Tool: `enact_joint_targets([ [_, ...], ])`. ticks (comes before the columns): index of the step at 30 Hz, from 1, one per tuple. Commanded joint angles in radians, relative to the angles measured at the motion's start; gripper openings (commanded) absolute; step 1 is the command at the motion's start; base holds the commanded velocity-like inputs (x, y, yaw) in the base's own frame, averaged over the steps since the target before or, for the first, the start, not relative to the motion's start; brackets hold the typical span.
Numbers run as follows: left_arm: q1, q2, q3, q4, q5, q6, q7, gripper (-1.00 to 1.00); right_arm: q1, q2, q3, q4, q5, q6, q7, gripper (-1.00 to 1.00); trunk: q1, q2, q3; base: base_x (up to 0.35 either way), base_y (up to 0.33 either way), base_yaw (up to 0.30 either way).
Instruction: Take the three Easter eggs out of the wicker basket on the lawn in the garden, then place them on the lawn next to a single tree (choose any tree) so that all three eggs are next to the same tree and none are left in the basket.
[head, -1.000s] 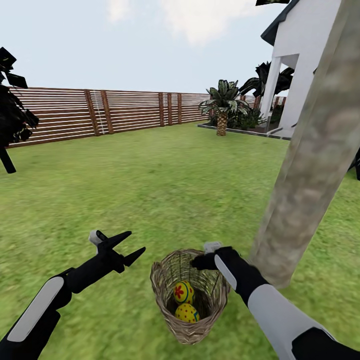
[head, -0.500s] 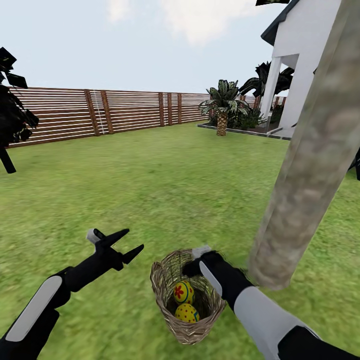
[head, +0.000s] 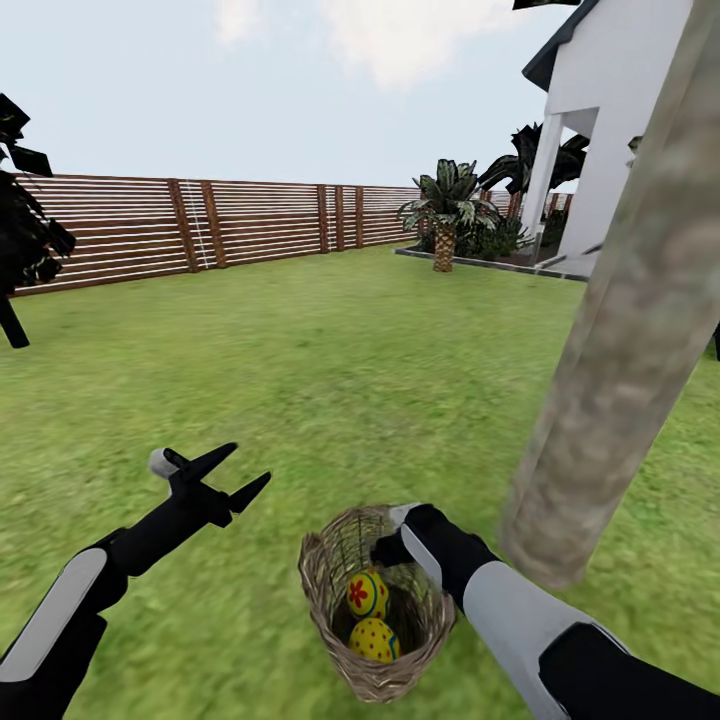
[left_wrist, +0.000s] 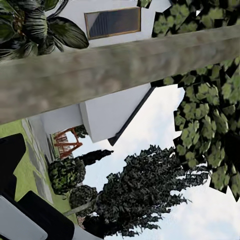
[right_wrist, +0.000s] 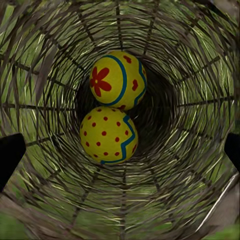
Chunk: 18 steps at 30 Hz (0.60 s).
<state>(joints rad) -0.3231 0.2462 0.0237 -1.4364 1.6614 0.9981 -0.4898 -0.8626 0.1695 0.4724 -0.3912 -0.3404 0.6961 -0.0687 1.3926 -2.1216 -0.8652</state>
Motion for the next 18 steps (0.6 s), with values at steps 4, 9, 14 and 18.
enact_joint_targets([
  [4,-0.001,-0.009,0.000,-0.002,-0.003,0.004,-0.007,1.00,-0.001,-0.001,0.008,-0.005,-0.009,0.000,-0.007,1.00,0.000,0.000,-0.001,0.324,0.000,0.000],
  [9,-0.001,-0.021,-0.004,0.000,-0.003,0.004,-0.006,1.00,0.000,-0.001,0.008,-0.007,-0.009,-0.003,0.001,1.00,0.000,0.000,-0.001,0.123,0.000,0.000],
  [14,-0.001,-0.027,-0.005,0.002,-0.003,0.004,-0.007,1.00,0.001,-0.001,0.011,-0.008,-0.008,-0.009,0.071,1.00,0.000,0.000,-0.001,0.009,0.000,0.000],
  [18,-0.001,-0.028,-0.005,0.002,-0.003,0.004,-0.007,1.00,0.001,-0.001,0.011,-0.009,-0.008,-0.009,0.081,1.00,0.008,-0.014,-0.007,0.000,0.000,0.000],
])
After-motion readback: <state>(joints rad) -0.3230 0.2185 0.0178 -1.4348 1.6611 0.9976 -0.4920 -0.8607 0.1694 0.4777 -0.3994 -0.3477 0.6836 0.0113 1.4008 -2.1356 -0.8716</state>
